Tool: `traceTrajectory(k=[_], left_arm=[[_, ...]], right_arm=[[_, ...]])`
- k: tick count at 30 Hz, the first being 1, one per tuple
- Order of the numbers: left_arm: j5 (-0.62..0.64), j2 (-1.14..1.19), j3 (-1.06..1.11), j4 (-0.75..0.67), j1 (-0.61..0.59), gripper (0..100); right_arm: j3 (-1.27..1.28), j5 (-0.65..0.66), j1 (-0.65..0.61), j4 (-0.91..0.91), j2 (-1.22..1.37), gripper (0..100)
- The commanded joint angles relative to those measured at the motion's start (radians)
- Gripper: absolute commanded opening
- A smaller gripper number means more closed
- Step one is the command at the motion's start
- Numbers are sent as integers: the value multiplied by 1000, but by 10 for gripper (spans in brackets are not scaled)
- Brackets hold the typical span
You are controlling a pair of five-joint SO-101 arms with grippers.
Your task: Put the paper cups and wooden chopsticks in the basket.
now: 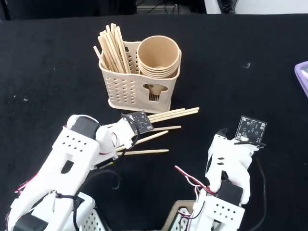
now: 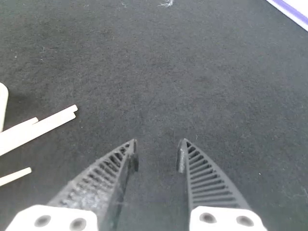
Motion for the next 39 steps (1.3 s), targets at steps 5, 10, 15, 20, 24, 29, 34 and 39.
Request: traceTrajectory(k=[5,10,15,20,24,29,34,39], left_arm=[[-9,84,180,-239,30,30],[-3,247,174,-339,28,114],[-3,348,105,-347,30,136],[-3,354,65,-347,35,133],[-5,365,61,-347,33,130],[-3,365,70,-347,36,81],[-3,356,76,-302,38,25],[-3,354,7,-183,38,30]], right_arm=[[-4,-3,-11,0,-22,145],[-4,-3,-11,0,-22,145],[-4,-3,-11,0,-22,145],[-4,-3,-11,0,-22,145],[-4,-3,-11,0,-22,145],[-4,-3,-11,-2,-22,145],[-4,-3,-11,-2,-22,145],[-4,-3,-11,-2,-22,146]])
